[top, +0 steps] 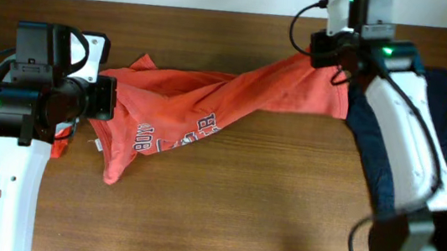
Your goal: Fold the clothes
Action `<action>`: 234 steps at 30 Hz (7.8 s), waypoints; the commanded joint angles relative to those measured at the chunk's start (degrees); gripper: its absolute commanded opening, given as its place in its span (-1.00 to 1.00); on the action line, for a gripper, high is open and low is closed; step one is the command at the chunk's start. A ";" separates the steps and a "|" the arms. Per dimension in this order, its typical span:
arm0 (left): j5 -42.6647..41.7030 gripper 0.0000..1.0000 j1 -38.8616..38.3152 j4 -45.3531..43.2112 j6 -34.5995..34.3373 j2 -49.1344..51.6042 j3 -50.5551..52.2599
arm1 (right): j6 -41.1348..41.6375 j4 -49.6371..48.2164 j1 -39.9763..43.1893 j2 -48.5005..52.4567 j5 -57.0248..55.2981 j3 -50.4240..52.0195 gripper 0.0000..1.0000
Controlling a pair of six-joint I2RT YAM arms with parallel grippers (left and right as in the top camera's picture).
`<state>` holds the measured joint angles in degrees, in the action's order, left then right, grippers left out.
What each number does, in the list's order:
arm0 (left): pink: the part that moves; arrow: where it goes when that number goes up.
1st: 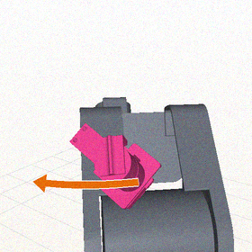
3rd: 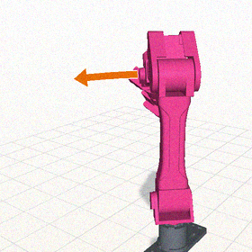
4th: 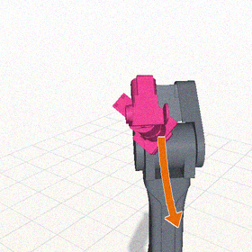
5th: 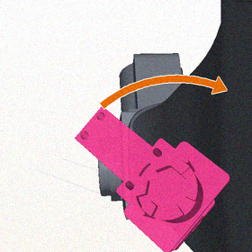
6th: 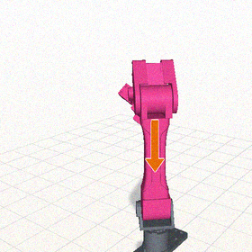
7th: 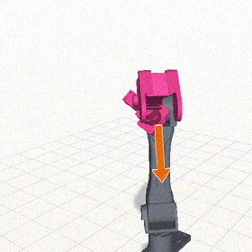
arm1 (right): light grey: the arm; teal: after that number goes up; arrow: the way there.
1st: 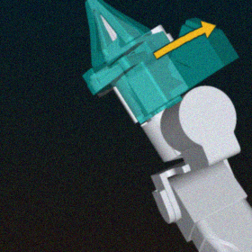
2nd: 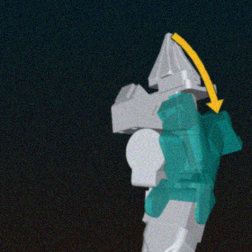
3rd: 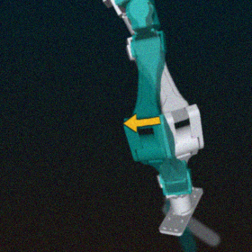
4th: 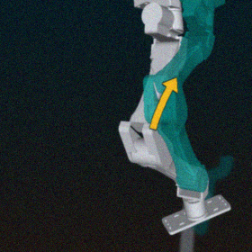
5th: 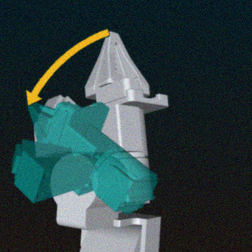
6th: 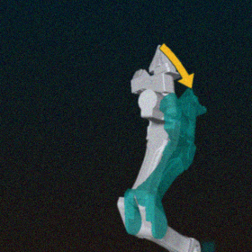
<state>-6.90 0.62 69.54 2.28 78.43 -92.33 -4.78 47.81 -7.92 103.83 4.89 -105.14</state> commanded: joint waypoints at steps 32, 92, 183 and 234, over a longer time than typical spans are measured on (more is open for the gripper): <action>16.20 -1.00 0.31 -1.55 -1.97 -15.21 -32.63 | -0.98 29.07 2.45 -38.95 -8.63 -0.46 -0.78; -4.31 -1.00 2.64 25.49 6.19 31.76 -17.68 | 0.74 26.73 2.45 -1.11 -17.38 16.28 -0.70; -3.23 -1.00 2.54 26.47 6.16 30.38 -7.45 | 6.54 22.80 7.58 4.42 -10.88 9.22 -0.92; 19.80 -1.00 2.91 23.54 -14.45 -8.33 -3.50 | 8.90 48.57 7.58 -25.31 -3.02 22.49 -0.91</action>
<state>11.44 3.36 94.59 -11.22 71.13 -95.66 3.36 96.97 -0.56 78.91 2.55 -83.02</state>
